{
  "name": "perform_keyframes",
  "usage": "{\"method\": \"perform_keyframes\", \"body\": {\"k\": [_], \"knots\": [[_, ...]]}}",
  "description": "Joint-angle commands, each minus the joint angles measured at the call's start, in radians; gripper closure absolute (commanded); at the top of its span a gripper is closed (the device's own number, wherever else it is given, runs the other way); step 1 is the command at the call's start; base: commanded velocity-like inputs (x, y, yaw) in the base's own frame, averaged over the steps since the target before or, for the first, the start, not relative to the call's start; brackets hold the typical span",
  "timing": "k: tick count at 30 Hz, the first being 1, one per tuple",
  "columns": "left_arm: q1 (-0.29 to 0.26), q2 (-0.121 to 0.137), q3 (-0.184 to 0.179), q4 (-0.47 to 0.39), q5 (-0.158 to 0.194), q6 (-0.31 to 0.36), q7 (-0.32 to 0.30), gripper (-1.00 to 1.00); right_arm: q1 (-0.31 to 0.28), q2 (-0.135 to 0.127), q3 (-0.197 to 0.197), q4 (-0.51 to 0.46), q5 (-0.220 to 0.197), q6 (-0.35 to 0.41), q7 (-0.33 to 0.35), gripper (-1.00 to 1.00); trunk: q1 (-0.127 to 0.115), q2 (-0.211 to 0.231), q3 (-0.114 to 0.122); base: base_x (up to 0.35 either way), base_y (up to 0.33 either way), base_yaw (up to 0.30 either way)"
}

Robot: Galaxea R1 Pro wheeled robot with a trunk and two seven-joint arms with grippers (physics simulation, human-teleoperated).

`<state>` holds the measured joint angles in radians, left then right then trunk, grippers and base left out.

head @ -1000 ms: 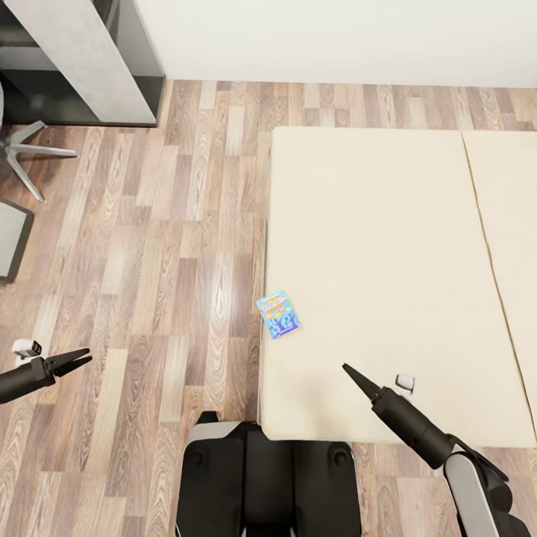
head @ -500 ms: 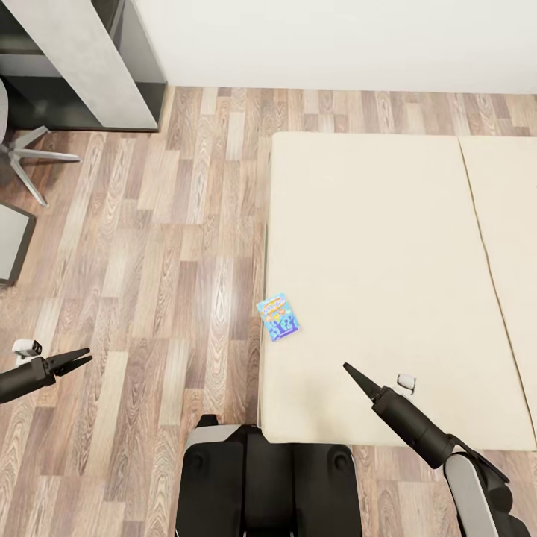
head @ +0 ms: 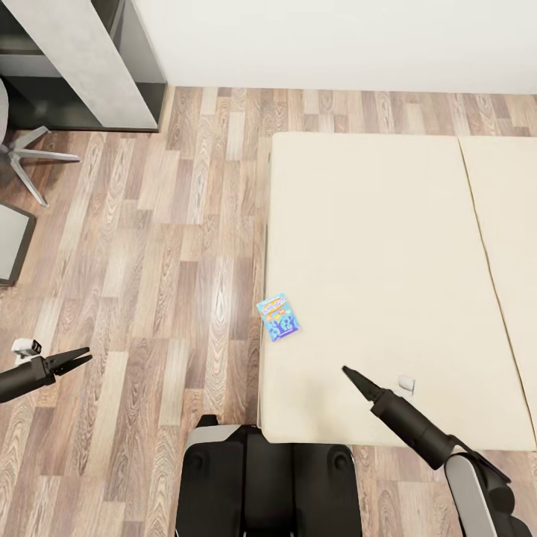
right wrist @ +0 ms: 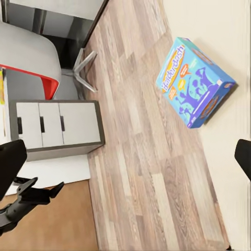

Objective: Put all the toys in the child's room - the three board games (two on the bed and one on the table), the two jigsaw puzzles on the table, and the tennis ball on the table - inside the toy box on the table in the child's room.

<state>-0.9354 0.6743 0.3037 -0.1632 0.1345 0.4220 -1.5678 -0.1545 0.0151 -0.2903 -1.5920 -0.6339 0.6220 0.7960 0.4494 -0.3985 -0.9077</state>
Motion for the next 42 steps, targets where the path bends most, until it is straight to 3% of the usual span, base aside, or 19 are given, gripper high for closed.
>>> {"method": "perform_keyframes", "body": {"k": [1, 3, 18, 29, 42], "knots": [[0.0, 0.001, -0.008, 0.001, 0.008, 0.011, -0.003, -1.0, 0.0, 0.001, -0.01, 0.0, -0.004, 0.007, 0.002, -1.0, 0.001, -0.001, -0.001, 0.0, 0.0, 0.0], [0.0, -0.001, -0.008, 0.001, 0.008, 0.011, -0.003, -1.0, 0.0, 0.002, -0.028, 0.002, -0.003, 0.007, 0.001, -1.0, 0.001, -0.001, -0.001, 0.0, 0.0, 0.0], [0.0, -0.004, -0.011, 0.001, 0.008, 0.011, -0.003, -1.0, 0.0, 0.004, -0.031, 0.019, -0.001, 0.006, -0.018, -1.0, 0.001, -0.001, 0.001, 0.0, 0.0, 0.0], [0.0, -0.007, -0.011, 0.001, 0.008, 0.011, -0.003, -1.0, 0.0, 0.005, -0.027, 0.02, -0.002, -0.054, -0.023, -1.0, 0.001, -0.001, 0.017, 0.0, 0.0, 0.0], [0.0, -0.009, -0.012, 0.004, 0.008, 0.012, -0.003, -1.0, 0.0, 0.006, -0.025, 0.021, -0.003, -0.066, -0.023, -1.0, 0.001, -0.001, 0.038, 0.0, 0.0, 0.0]]}}
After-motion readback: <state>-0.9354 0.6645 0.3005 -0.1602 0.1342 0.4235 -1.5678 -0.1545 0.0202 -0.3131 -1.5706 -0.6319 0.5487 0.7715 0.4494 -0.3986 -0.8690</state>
